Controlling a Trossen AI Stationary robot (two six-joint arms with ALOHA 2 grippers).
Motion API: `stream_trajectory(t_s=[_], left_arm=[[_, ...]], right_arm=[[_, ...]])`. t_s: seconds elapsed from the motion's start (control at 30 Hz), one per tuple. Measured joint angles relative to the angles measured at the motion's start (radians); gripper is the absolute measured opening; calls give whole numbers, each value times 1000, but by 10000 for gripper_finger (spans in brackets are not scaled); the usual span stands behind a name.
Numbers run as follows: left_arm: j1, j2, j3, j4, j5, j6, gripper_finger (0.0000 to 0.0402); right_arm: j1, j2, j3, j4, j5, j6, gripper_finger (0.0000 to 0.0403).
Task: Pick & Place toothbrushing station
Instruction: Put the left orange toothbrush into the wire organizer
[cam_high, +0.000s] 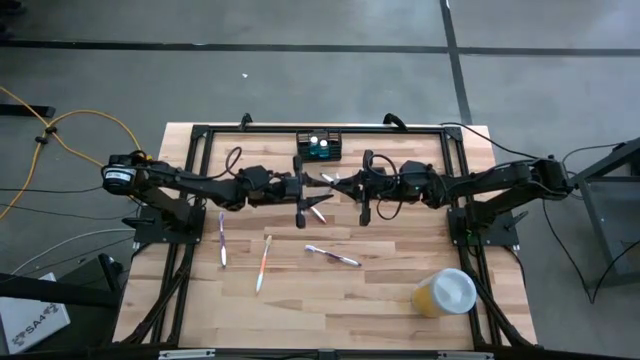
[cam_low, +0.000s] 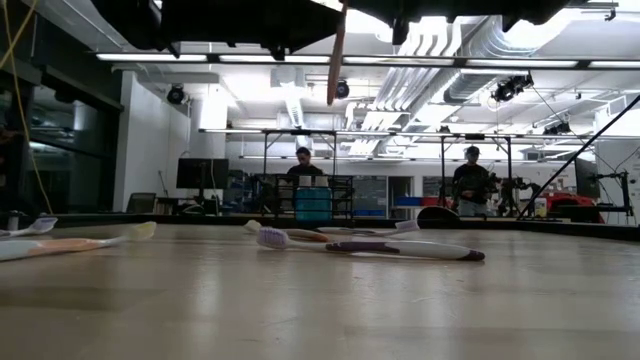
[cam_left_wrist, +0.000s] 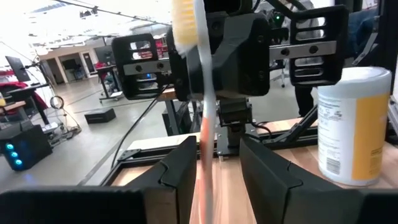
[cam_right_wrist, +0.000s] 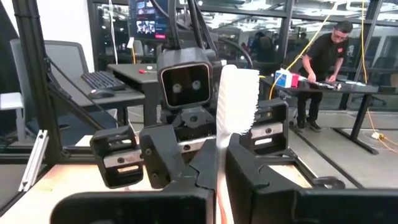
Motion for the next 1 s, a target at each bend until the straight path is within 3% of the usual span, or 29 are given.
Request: stream_trajectory(t_s=[0.3,0.7,1.0], left_arm=[[22,-27,0,-35,-7,14,120],[19,-160,2,-292,-11,17,120],[-4,-188,2,-326,-12,22,120]], right_arm=[[0,-3,0,-16,12,-1,5],[-5,-38,0,-77,29,-2,5],[-112,-38,0,-83,13,1,5]])
